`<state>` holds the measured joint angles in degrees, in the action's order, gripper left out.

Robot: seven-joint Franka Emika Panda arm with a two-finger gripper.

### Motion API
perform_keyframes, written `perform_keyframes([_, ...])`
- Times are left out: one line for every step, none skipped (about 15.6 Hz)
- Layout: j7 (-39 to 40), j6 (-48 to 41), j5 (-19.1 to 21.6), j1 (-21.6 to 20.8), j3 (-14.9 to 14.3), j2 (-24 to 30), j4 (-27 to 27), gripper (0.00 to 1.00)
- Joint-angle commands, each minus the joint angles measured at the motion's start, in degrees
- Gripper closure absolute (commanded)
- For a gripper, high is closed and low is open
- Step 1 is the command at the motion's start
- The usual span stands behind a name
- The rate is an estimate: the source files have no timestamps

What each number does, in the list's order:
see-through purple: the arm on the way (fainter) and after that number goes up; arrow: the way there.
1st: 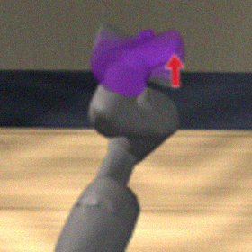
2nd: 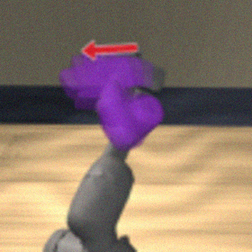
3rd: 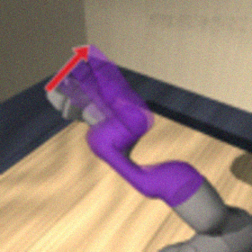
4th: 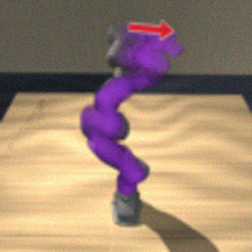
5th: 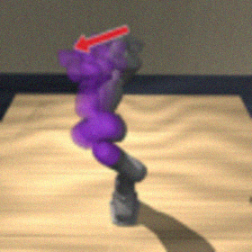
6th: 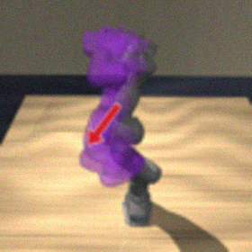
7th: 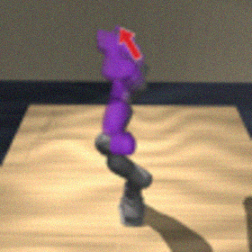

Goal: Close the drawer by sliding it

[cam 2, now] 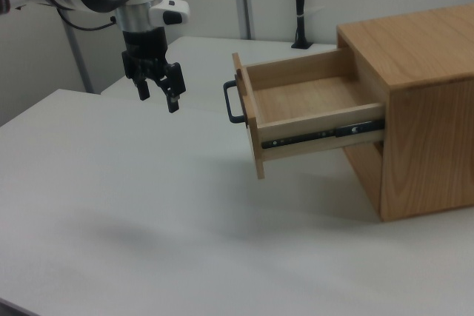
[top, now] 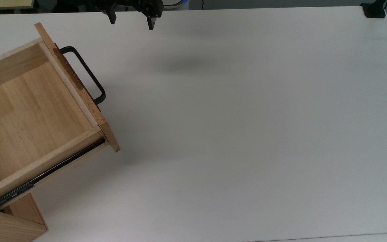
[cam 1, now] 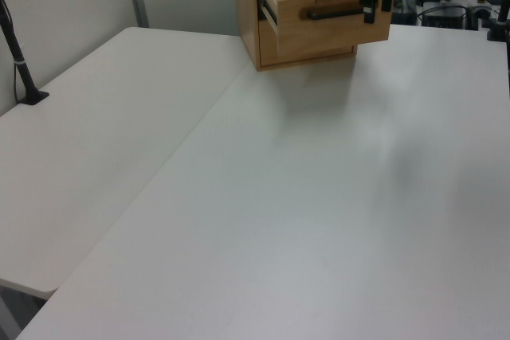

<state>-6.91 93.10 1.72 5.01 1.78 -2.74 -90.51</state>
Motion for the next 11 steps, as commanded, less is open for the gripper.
perform_keyframes([-0.47,-1.34,-0.93,-0.18,-0.03,0.02,0.42,0.01])
perform_keyframes([-0.47,-1.34,-0.93,-0.26,-0.03,0.02,0.42,0.0])
perform_keyframes([-0.47,-1.34,-0.93,-0.35,-0.11,-0.07,0.42,0.0])
perform_keyframes([-0.56,-1.51,-0.93,-0.44,-0.11,-0.15,0.42,0.0])
perform_keyframes([-0.56,-1.6,-0.93,-0.44,-0.29,-0.16,0.42,0.0])
perform_keyframes([-0.56,-1.6,-0.84,-0.44,-0.64,-0.16,0.6,0.0])
perform_keyframes([-0.74,-1.6,-0.75,-0.27,-0.64,-0.24,1.55,0.0])
perform_keyframes([-1.43,-1.86,-0.66,-0.26,-0.64,-0.24,1.74,0.0])
perform_keyframes([-2.4,-2.04,-0.75,-0.35,-0.55,-0.16,1.65,0.0])
perform_keyframes([-3.36,-2.04,-0.75,-0.44,-0.38,-0.24,1.65,0.0])
perform_keyframes([-4.24,-2.04,-0.75,-0.35,-0.38,-0.24,1.74,0.0])
